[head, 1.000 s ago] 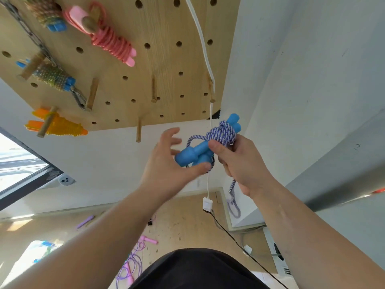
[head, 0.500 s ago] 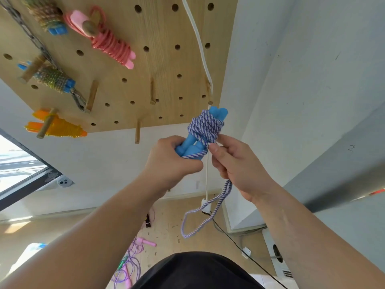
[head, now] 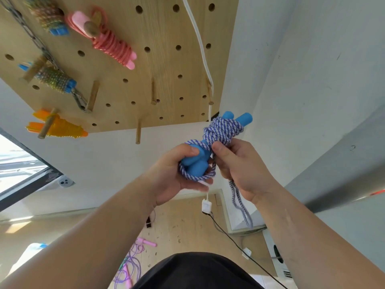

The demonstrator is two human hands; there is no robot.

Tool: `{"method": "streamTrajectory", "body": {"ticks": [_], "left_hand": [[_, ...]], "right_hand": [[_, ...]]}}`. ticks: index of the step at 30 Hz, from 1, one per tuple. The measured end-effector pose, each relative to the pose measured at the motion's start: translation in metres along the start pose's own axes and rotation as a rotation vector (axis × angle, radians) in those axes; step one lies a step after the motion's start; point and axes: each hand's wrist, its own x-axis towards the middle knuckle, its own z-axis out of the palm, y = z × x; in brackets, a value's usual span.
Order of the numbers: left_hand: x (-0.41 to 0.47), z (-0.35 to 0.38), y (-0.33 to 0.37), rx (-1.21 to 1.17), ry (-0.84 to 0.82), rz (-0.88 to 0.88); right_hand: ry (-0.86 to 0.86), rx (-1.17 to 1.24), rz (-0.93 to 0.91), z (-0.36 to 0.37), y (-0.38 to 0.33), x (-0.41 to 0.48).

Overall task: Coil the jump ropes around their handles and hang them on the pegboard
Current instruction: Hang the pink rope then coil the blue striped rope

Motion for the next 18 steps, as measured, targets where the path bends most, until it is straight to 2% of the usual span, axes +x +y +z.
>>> {"method": "streamTrajectory", "body": {"ticks": [1,3,5,7,12,15,18], "left_hand": [[0.0,0.003,-0.002,0.11,0.16,0.089],[-0.003,0.006,-0.006,0.522,0.411,0.348],[-0.005,0.009,-0.011,0.912,0.43,0.558],[0.001,0.011,-0.016,1.084,0.449,0.625],[0.017,0.001,-0.013,1.291,0.636,0.862],[0.011,0.002,0.001,1.183,0.63,0.743],[0.005,0.007,0.01,0.905,0.59,0.548]], "right_hand": [[0.063,0.007,0.01,0.002,0.0,0.001],[0.165,0.012,0.034,0.005,-0.003,0.004],[0.233,0.017,0.046,0.009,-0.003,0.007],[0.271,0.021,0.075,0.016,-0.005,0.008],[0.227,0.009,0.093,0.023,-0.011,0.007],[0.153,-0.084,0.077,0.014,-0.015,0.005],[0.083,-0.145,0.061,0.004,-0.011,0.002]]}}
